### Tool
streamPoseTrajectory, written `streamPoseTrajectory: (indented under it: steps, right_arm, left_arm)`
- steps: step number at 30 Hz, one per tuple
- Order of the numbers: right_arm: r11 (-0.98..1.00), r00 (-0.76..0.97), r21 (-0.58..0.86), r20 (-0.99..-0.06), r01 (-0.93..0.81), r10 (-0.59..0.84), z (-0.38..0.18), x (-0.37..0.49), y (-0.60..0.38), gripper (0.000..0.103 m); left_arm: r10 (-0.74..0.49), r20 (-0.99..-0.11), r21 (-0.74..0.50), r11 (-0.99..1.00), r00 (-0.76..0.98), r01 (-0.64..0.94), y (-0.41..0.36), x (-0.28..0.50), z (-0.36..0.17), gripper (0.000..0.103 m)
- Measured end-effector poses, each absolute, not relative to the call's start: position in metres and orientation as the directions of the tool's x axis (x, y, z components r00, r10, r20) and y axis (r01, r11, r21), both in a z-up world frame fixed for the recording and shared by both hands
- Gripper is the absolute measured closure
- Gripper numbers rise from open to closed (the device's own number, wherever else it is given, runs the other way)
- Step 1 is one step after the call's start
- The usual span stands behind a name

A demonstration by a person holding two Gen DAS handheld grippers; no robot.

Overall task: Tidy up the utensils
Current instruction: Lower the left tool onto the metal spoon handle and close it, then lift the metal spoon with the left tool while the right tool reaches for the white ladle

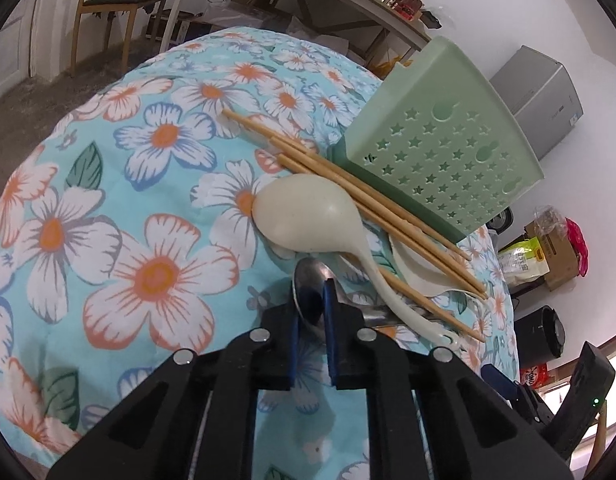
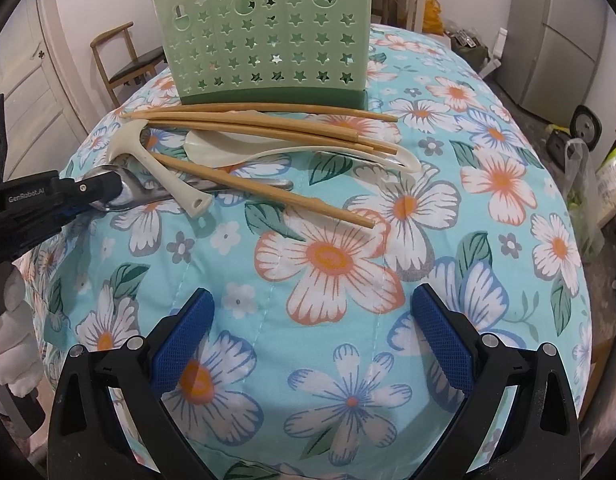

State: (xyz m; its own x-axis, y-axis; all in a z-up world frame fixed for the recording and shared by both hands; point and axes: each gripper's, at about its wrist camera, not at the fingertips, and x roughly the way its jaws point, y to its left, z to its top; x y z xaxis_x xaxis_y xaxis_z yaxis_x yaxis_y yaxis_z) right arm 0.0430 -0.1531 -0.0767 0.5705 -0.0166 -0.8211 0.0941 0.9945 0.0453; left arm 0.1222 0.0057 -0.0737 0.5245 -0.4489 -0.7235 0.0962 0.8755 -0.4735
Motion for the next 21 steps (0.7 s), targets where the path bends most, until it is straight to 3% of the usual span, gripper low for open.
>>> streamPoseTrajectory:
  steps: [21]
  right_arm:
    - [0.994,0.573,0.027,-0.818,0.106,-0.039,-0.078,0.044,-0.152,0.007]
  left_arm:
    - [-0.404,-0.759,-0.469,0.883,0.511,0.002,0.042,0.121,-0.077,0.091]
